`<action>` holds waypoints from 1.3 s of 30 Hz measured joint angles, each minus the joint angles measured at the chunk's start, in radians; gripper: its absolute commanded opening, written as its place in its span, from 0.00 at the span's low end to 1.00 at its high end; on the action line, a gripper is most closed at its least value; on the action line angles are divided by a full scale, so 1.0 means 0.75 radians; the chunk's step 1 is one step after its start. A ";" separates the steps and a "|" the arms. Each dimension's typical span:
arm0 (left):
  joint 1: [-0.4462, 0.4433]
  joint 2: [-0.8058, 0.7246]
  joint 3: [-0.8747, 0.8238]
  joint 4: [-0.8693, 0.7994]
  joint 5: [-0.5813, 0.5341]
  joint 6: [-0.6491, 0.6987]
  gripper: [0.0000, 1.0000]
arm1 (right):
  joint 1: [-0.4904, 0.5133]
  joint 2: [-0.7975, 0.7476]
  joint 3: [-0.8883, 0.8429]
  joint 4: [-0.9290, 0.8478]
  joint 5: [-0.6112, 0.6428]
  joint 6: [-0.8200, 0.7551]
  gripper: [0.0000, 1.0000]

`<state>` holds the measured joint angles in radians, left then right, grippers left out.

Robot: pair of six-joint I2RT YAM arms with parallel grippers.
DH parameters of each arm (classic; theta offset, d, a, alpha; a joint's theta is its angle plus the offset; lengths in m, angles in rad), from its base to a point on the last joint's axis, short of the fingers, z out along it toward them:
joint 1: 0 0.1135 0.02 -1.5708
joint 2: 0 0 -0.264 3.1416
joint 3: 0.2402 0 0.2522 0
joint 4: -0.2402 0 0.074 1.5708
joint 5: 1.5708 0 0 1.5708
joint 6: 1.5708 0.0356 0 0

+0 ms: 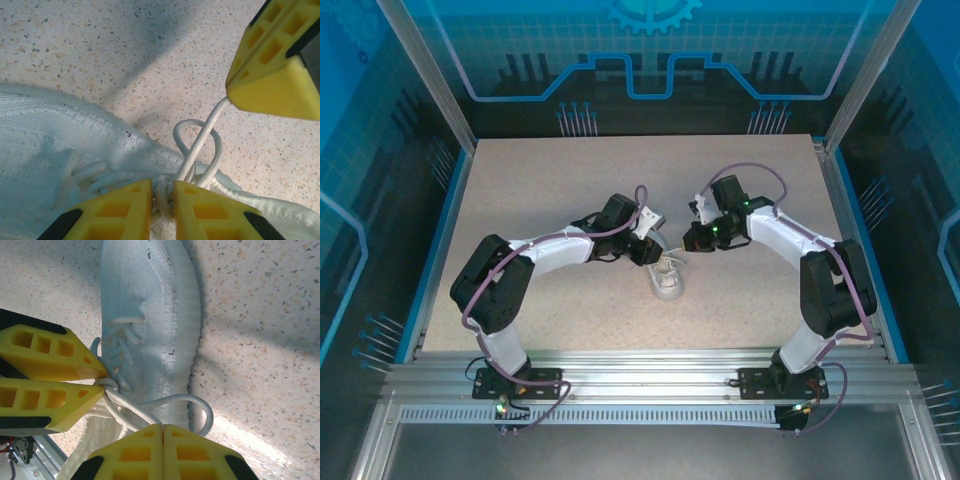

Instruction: Tie the shoes

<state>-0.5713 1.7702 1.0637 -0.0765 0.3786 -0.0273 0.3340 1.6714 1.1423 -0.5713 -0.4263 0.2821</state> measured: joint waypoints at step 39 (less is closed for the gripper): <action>0.279 -0.172 -0.611 0.700 0.238 -0.203 0.41 | -0.072 -0.046 -0.453 0.519 -0.158 0.509 0.42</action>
<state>-0.3618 1.6409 0.6052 0.4484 0.5568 -0.1795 0.2798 1.6371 0.8024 -0.1818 -0.5446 0.6636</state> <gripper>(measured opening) 0.408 0.417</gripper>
